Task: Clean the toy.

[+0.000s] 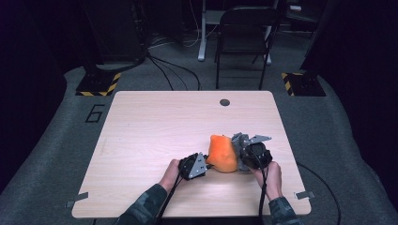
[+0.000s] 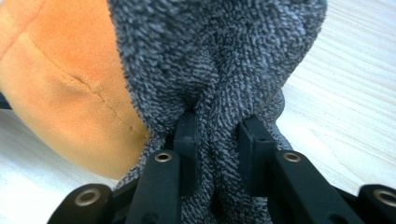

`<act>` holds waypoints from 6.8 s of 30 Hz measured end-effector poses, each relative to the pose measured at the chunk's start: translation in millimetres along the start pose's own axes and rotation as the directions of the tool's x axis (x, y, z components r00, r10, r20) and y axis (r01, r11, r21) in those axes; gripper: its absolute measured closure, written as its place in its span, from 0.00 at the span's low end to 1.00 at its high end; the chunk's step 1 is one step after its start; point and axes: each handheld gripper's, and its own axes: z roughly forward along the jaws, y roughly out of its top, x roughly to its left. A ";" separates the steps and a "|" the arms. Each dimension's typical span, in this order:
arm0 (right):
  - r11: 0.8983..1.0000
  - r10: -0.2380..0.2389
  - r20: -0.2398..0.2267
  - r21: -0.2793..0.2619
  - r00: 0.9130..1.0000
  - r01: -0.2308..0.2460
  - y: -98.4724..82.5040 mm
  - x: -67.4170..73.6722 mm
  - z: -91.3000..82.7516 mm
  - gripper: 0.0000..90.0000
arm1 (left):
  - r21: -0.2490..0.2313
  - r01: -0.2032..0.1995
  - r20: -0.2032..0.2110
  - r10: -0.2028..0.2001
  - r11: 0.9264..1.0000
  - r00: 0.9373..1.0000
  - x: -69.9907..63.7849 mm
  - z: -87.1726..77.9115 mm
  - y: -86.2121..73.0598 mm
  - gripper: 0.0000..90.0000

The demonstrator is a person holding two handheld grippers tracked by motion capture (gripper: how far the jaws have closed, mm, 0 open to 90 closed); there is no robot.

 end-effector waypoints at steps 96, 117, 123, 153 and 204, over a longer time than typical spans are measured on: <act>0.989 0.063 0.074 0.127 0.995 -0.072 -10.4 -13.2 48.1 0.78 | -0.093 0.666 0.086 -0.660 0.740 0.746 8.5 -14.5 13.0 0.86; 0.995 -0.095 0.037 -0.038 0.995 0.096 31.5 45.1 -13.6 0.76 | -0.084 0.647 0.084 -0.642 0.758 0.762 8.2 -13.9 13.7 0.86; 0.999 -0.034 0.037 -0.016 0.999 0.035 21.6 22.7 -2.1 0.76 | -0.079 0.645 0.085 -0.640 0.760 0.764 8.6 -13.4 13.3 0.86; 0.997 -0.058 0.034 -0.056 0.998 0.060 31.9 20.3 -34.5 0.77 | -0.091 0.654 0.100 -0.647 0.751 0.756 9.1 -13.3 10.2 0.85; 0.997 -0.075 0.034 0.034 0.997 0.074 19.7 19.7 5.9 0.78 | 0.046 0.191 -0.044 -0.189 0.980 0.981 15.2 -14.9 0.3 0.31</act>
